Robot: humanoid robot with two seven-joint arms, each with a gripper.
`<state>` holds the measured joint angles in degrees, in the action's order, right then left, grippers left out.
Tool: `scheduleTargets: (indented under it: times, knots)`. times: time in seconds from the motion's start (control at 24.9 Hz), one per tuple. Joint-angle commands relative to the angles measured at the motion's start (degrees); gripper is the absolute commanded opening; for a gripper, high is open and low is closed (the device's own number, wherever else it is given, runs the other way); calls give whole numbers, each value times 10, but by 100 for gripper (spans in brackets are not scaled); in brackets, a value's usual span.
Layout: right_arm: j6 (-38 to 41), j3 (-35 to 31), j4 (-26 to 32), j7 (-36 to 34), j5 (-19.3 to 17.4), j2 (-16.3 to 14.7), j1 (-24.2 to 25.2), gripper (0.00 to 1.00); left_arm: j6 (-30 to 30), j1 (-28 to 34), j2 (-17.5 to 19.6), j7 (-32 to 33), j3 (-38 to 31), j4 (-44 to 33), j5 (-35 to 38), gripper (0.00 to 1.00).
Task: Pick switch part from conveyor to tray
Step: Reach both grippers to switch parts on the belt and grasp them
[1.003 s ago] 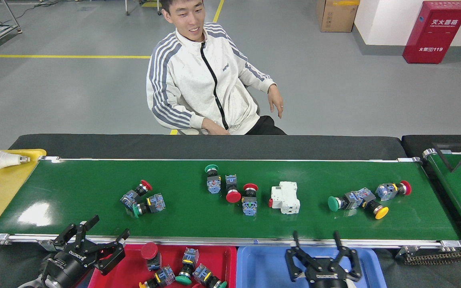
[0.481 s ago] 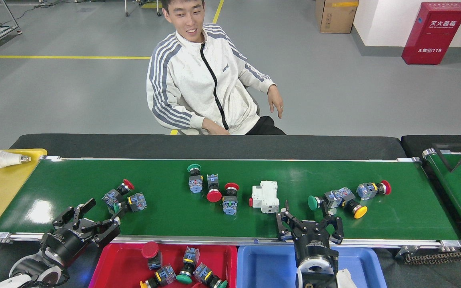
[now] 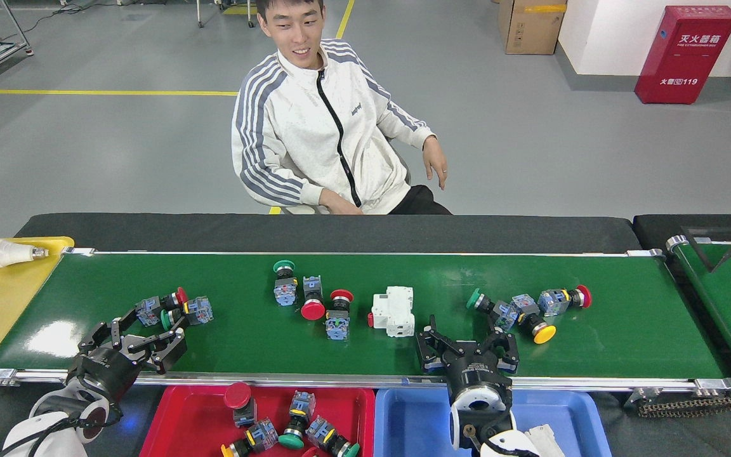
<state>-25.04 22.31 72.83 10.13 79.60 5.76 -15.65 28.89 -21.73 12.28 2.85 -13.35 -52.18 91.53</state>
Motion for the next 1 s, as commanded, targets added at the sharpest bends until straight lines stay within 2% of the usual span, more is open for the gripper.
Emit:
scheduleTargets:
  times: [0.0,0.16,0.36,0.44,0.48,0.56,0.64,0.68,0.8,0.84,0.92,0.96]
  knots:
    - [3,-2,2,0,-1,-2,-11,99,-23,-13,8,-8,3,2,1,100]
    - [22,-5,-8,-3,-1,-5,-11,99,-26,-13,6,-8,3,12,0,100]
    - [24,-9,-14,-4,-1,-12,-13,99,-74,-13,2,-23,4,12,0,100]
    - [24,-10,-15,-3,-1,-11,-18,99,-84,-13,0,-32,4,12,0,96]
    - [24,-10,-17,-3,-1,-11,-24,99,-88,-13,-1,-35,4,11,0,90]
    - [24,-10,-32,-3,-2,-6,-35,99,-89,-12,-1,-50,4,12,-1,69]
    - [24,-10,-48,-3,-2,-2,-50,99,-82,-10,-3,-70,5,12,-2,43]
    - [24,-10,-59,-3,-2,3,-58,99,-81,-9,-4,-73,6,12,-5,34]
    - [39,-9,-91,-4,-2,15,-75,99,-79,-9,-16,-75,12,12,-6,26]
    - [43,-9,-99,-4,-2,20,-80,96,-78,-7,-17,-76,16,11,-7,25]
    - [54,-9,-104,-4,-1,22,-81,63,-77,-5,-18,-79,21,10,-7,23]
    - [69,-9,-104,-5,-1,19,-82,42,-75,-3,-19,-81,24,9,-7,23]
